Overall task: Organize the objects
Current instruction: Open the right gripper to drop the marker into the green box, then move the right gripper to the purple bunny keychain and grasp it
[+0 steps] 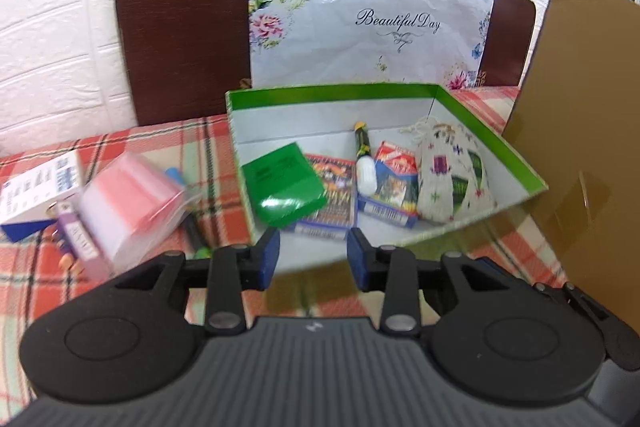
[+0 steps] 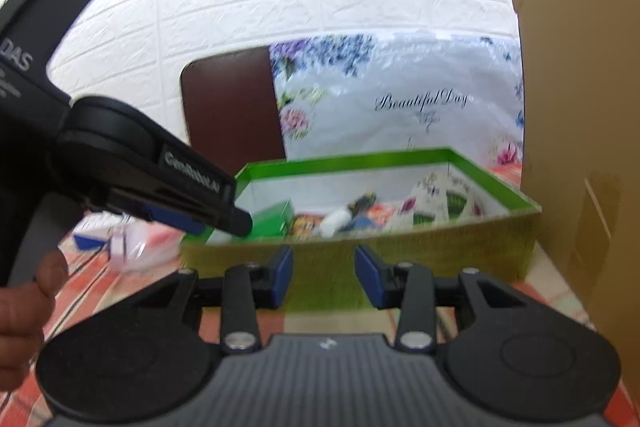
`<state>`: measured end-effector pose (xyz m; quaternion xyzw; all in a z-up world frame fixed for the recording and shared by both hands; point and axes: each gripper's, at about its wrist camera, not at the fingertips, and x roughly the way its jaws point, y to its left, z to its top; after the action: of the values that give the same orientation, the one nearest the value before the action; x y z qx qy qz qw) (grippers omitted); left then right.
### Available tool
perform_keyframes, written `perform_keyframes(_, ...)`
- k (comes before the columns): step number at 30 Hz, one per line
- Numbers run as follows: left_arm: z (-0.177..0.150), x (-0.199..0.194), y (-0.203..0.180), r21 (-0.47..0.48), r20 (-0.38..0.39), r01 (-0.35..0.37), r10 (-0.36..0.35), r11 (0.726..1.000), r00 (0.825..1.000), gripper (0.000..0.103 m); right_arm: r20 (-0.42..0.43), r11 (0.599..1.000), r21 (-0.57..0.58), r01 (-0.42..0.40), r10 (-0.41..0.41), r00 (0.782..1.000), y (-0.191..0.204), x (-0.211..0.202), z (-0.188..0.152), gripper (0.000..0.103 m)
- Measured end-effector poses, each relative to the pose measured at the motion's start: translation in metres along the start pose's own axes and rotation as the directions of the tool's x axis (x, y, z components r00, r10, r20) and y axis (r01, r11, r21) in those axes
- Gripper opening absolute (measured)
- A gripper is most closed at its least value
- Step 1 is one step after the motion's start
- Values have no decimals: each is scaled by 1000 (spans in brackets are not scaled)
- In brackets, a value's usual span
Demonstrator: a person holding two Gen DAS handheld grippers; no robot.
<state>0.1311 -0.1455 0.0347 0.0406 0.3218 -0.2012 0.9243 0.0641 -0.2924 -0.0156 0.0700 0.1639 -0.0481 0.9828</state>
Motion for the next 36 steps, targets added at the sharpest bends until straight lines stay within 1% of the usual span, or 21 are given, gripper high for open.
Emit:
perform_keyframes(1, -4, -6, -1, 9, 20, 1, -1, 1000, 1000, 40, -15, 1000, -1, -3, 3, 1000, 1, -2, -2, 36)
perform_keyframes(2, -7, -11, -3, 20, 27, -18, 17, 1000, 999, 45, -31, 1000, -2, -7, 6, 1000, 2, -4, -5, 36)
perform_keyframes(3, -11, -15, -3, 27, 27, -36, 35, 999, 999, 46, -48, 1000, -1, -12, 12, 999, 3, -7, -8, 37)
perform_keyframes(5, -19, -22, 0, 25, 24, -36, 36, 999, 999, 46, -82, 1000, 3, -23, 23, 996, 6, -9, -12, 39)
perform_keyframes(7, -26, -26, 6, 14, 14, -51, 51, 999, 999, 46, -105, 999, 0, -32, 32, 994, 10, -13, -16, 40)
perform_keyframes(10, -37, -30, 19, 0, 2, -81, 81, 997, 997, 47, -122, 999, -22, -49, 46, 991, 19, -18, -20, 43)
perform_keyframes(20, -65, -38, 68, -64, -51, -180, 177, 982, 983, 49, -176, 984, -120, -134, 111, 978, 62, -28, -27, 45)
perform_keyframes(25, -78, -39, 97, -102, -75, -229, 222, 968, 972, 52, -211, 973, -152, -173, 139, 968, 82, -27, -31, 45)
perform_keyframes(28, -84, -40, 114, -115, -84, -266, 258, 957, 963, 55, -229, 966, -175, -192, 150, 962, 94, -26, -34, 46)
perform_keyframes(31, -89, -42, 129, -128, -85, -295, 286, 947, 954, 56, -251, 956, -199, -216, 163, 954, 106, -23, -36, 47)
perform_keyframes(36, -99, -45, 165, -166, -88, -358, 348, 919, 933, 57, -290, 934, -246, -260, 185, 939, 128, -12, -40, 47)
